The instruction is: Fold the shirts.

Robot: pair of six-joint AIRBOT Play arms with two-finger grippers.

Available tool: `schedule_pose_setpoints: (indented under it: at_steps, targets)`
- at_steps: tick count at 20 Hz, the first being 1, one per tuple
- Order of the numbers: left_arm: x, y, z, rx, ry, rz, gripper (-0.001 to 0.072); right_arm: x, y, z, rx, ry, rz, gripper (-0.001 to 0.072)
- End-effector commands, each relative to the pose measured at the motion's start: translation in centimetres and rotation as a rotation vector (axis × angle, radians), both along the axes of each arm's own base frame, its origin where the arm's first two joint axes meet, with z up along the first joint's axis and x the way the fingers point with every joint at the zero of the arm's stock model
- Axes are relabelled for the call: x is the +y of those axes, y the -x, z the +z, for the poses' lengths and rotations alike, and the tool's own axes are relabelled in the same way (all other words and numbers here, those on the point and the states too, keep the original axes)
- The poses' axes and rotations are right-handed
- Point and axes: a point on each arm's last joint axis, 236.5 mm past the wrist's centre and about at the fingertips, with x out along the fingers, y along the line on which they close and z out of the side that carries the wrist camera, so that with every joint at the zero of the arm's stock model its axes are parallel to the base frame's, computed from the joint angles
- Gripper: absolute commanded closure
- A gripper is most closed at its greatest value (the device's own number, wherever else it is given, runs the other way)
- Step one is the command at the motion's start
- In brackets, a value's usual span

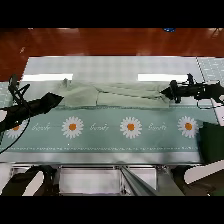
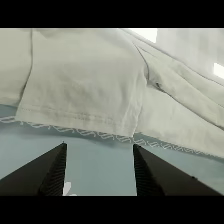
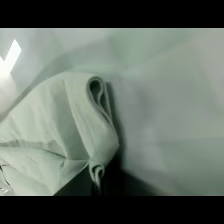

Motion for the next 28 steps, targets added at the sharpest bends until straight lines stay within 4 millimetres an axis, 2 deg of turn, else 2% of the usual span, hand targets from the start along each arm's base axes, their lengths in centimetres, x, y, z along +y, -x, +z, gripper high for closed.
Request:
schedule_pose_setpoints:
  at_steps: [1, 3, 5, 6, 7, 8, 11, 15, 18, 20, 21, 24, 28]
  targets:
    - [0.0, 0.0, 0.0, 0.000, 0.000, -0.001, 0.0199, 0.9, 0.3, 2.3, -0.059, -0.007, 0.075, 0.0680]
    - [0.0, 0.0, 0.0, 0.000, 0.001, -0.001, 0.0200, -0.1, -0.1, 5.2, -0.136, 0.047, 0.081, 0.0681]
    - [-0.5, 0.0, 0.3, 0.000, 0.032, 0.000, 0.0213, -1.3, 0.3, 9.3, -0.227, 0.130, 0.102, 0.0681]
    - [-1.1, -0.2, 0.8, -0.009, 0.060, 0.002, 0.0379, -1.7, 0.9, 11.2, -0.264, 0.180, 0.124, 0.0681]
    - [-2.2, -0.4, 1.3, -0.027, 0.089, -0.012, 0.0627, -1.9, 1.7, 13.1, -0.296, 0.220, 0.149, 0.0681]
    - [-4.1, -0.5, 1.9, -0.063, 0.093, -0.072, 0.0689, -1.7, 2.6, 15.2, -0.332, 0.255, 0.173, 0.0681]
    - [-11.3, -0.6, 3.1, -0.111, 0.084, -0.270, 0.0690, -1.1, 5.7, 20.9, -0.427, 0.341, 0.220, 0.0681]
    - [-20.8, -3.6, 4.2, -0.146, 0.043, -0.470, 0.0690, 0.0, 10.5, 26.9, -0.515, 0.439, 0.234, 0.0681]
    - [-28.6, -4.8, 2.7, -0.090, 0.058, -0.657, 0.0691, 0.7, 13.4, 29.6, -0.553, 0.485, 0.214, 0.0681]
    - [-33.4, -4.7, 0.3, 0.006, 0.054, -0.754, 0.0691, 1.3, 14.8, 30.7, -0.577, 0.491, 0.187, 0.0681]
    - [-35.4, -4.1, -0.8, 0.057, 0.049, -0.800, 0.0691, 1.5, 15.3, 30.8, -0.577, 0.487, 0.175, 0.0681]
    - [-41.3, -0.5, -3.7, 0.181, 0.066, -0.938, 0.0691, 1.9, 16.0, 31.3, -0.589, 0.480, 0.164, 0.0681]
    - [-46.7, 4.1, -6.6, 0.260, 0.079, -1.011, 0.0691, 2.6, 16.0, 31.8, -0.604, 0.446, 0.164, 0.0681]
